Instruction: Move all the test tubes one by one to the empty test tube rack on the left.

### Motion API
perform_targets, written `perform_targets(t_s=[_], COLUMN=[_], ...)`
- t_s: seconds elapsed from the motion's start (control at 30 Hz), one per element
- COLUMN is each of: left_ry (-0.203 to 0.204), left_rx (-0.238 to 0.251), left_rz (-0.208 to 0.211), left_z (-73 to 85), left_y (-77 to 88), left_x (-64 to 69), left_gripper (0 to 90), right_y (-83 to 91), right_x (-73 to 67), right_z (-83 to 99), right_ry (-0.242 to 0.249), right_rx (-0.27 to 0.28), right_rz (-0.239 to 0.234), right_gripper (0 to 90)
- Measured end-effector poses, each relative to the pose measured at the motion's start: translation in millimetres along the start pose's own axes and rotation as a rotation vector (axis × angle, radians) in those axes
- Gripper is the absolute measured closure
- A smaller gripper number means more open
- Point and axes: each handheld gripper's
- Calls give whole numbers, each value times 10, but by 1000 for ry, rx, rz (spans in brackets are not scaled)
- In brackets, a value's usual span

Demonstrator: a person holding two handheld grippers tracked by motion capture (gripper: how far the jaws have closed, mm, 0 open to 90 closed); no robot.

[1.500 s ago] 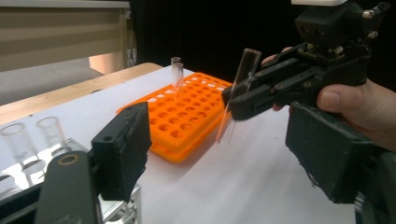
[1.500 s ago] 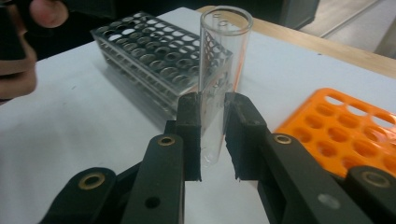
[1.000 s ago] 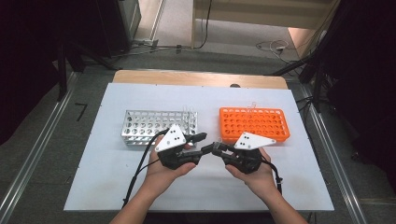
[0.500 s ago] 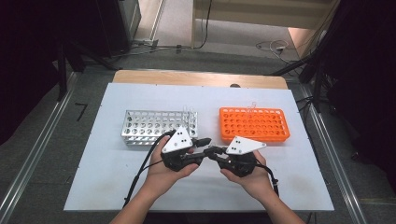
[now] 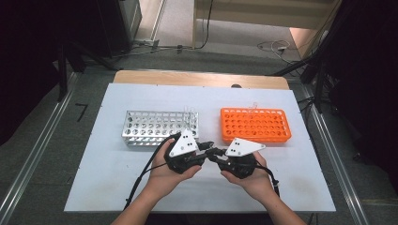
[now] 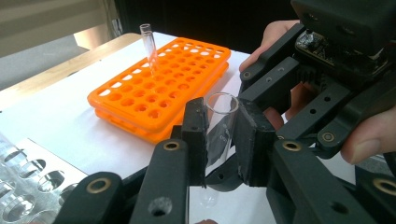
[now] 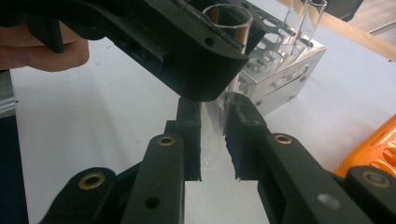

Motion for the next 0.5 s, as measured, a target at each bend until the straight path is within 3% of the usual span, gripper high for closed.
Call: perform_targets(t_s=[0.5], left_ry=[22], left_rx=[-25], left_rz=[-10], left_z=[220], left_y=[-88], left_x=[-32], left_gripper=[761], right_y=[-199], right_x=[79], right_z=[135], right_ry=[-24], right_rx=[-38], right_rz=[-14], right_gripper=[735])
Point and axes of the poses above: each handheld gripper's, and its own axes: y roughly backward along the jaws, z roughly out of its underside, x roughly to its right, and after that the axes turned 12 degrees about -y, right-handed
